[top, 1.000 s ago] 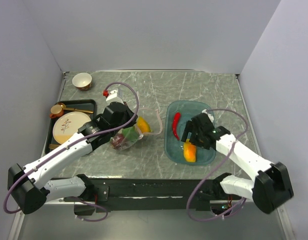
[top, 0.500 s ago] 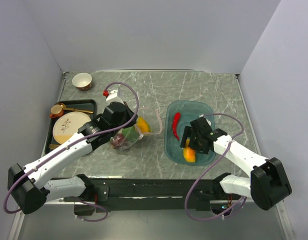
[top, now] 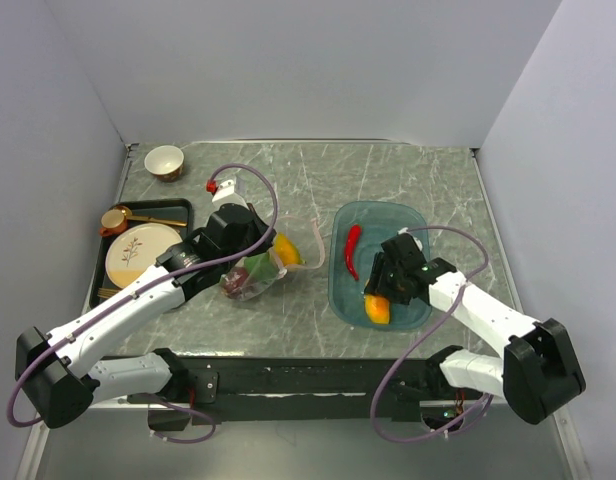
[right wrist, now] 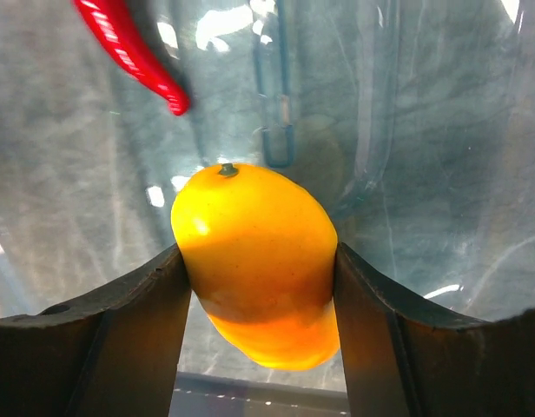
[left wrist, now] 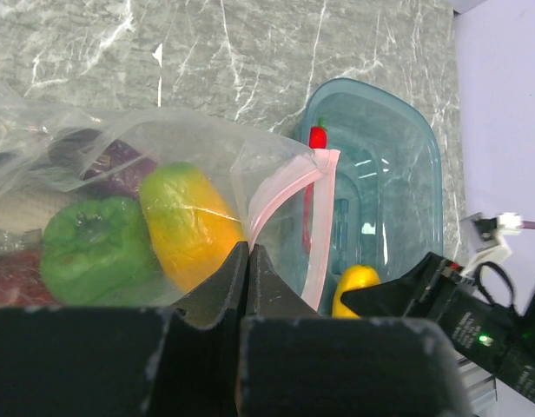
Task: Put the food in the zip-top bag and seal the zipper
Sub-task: Pick up the fake fruit from the bin.
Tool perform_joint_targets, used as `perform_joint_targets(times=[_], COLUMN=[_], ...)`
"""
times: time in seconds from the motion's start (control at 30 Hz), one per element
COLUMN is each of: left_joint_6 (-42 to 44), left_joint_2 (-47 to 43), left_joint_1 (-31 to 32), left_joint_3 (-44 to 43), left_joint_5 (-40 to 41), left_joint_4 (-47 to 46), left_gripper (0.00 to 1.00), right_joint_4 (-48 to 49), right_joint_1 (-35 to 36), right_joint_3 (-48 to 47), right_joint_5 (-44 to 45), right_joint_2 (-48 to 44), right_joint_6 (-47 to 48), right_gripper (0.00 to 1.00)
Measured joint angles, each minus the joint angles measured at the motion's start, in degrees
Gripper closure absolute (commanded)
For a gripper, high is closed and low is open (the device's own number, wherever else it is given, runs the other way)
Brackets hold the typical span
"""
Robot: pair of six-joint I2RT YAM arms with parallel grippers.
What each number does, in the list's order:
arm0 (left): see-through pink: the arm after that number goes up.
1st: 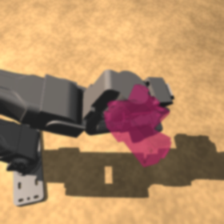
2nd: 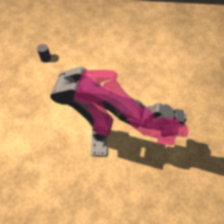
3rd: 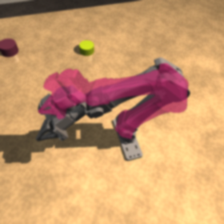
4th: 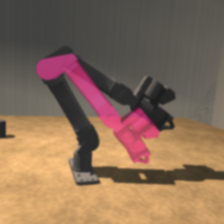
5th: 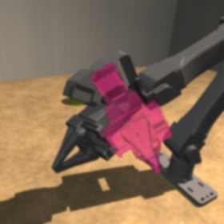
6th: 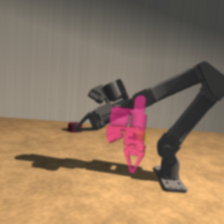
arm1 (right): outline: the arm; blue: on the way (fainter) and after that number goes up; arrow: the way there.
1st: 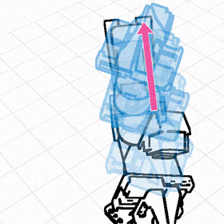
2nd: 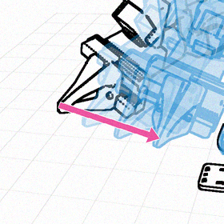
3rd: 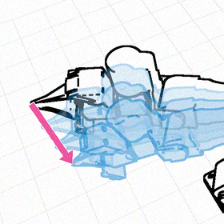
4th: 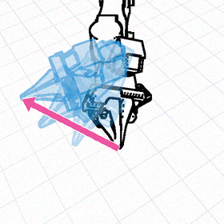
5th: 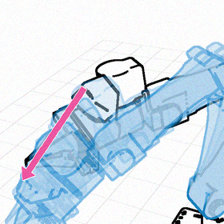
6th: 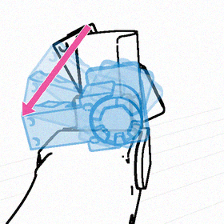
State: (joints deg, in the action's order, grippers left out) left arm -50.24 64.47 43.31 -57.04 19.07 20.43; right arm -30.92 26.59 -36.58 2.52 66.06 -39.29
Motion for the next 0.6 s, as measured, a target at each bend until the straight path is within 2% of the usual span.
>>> perform_joint_targets(times=[0.33,0.6], left_joint_6=[0.0,0.2], left_joint_2=[0.6,1.8], left_joint_1=[0.0,0.0], left_joint_3=[0.0,0.0], left_joint_5=[-1.2,-3.4], left_joint_4=[0.0,-0.1], left_gripper=[0.99,0.99], right_joint_4=[1.3,9.7], right_joint_1=[0.0,0.1], right_joint_3=[-10.1,-15.3], right_joint_5=[-0.8,-8.8], right_joint_2=[-6.9,-5.0], right_joint_6=[0.0,-0.7], right_gripper=[0.93,0.94])
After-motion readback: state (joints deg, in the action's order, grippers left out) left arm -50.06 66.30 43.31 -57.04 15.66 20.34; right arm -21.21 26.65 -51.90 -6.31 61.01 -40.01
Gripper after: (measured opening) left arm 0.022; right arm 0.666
